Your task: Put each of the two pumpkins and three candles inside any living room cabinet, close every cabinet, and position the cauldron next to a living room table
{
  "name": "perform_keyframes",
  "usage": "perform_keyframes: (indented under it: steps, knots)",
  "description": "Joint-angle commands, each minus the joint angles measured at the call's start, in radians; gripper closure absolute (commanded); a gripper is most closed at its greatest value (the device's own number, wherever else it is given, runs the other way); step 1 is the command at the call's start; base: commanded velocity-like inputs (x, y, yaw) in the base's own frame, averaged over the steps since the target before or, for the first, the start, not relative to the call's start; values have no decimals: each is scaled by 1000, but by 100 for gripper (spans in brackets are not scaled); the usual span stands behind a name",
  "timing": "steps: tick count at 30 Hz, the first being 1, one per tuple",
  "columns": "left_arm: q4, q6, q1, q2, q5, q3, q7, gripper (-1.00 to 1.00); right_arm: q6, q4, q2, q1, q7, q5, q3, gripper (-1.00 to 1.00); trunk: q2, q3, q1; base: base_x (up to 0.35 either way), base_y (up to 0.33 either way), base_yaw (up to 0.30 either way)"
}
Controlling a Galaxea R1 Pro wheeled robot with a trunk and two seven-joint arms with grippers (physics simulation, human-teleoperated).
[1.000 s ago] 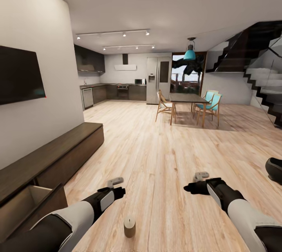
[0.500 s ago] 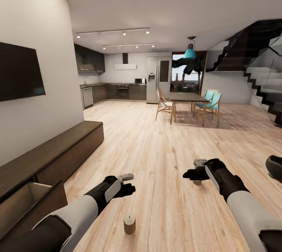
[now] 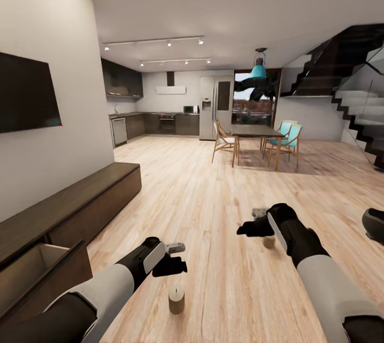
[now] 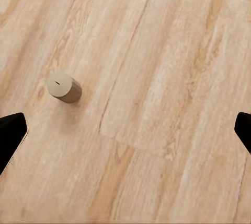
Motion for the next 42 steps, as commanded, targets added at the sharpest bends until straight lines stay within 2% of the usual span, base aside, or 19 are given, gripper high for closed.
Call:
perform_keyframes:
  steps: [1, 7, 11, 13, 14, 17, 18, 24, 28, 30, 31, 33, 42]
  knots:
    - [-2, 5, -1, 0, 11, -6, 8, -100, 3, -10, 4, -1, 4, 5, 4, -100, -8, -4, 4, 0, 0, 0]
    - [2, 30, -6, 0, 11, -6, 10, -100, 3, -55, 36, -2, 2, 6, 6, -100, -50, -23, 27, 0, 0, 0]
    - [0, 93, -8, 0, 10, -6, 11, -100, 3, -64, 43, -3, 2, 6, 8, -100, -78, -36, 42, 0, 0, 0]
    - [-2, 150, -9, -1, 9, -6, 11, -100, 3, -70, 46, -3, 2, 6, 11, -100, -92, -42, 50, 0, 0, 0]
    - [-4, 197, -12, -1, 9, -6, 11, -100, 3, -74, 60, -3, 1, 8, 23, -100, -99, -45, 54, 0, 0, 0]
    - [-3, 211, -12, -1, 9, -6, 11, -100, 3, -75, 66, -3, 1, 9, 50, -100, -120, -55, 65, 0, 0, 0]
    - [-3, 217, -13, -1, 9, -6, 9, -100, 3, -75, 69, -3, 1, 9, 76, -100, -127, -58, 69, 0, 0, 0]
    - [-2, 228, -13, -1, 9, -6, 3, -100, 3, -75, 75, -2, 2, 8, 151, -100, -169, -76, 92, 0, 0, 0]
    - [-5, 256, -14, 2, 8, -6, 8, -100, 3, -76, 82, -2, 2, 9, 169, -100, -197, -89, 107, 0, 0, 0]
    - [-5, 255, -13, 2, 8, -6, 9, -100, 3, -76, 83, -2, 2, 9, 170, -100, -211, -95, 115, 0, 0, 0]
    - [-3, 171, -13, 4, 8, -8, 10, -100, 3, -76, 83, -2, 2, 8, 173, -100, -218, -98, 119, 0, 0, 0]
    - [3, 95, -13, 6, 8, -9, 7, -100, 3, -76, 83, -2, 2, 9, 174, -100, -232, -105, 126, 0, 0, 0]
    - [14, 18, -13, 8, 7, -8, 5, -100, 3, -76, 83, -2, 2, 9, 176, -100, -295, -133, 161, 0, 0, 0]
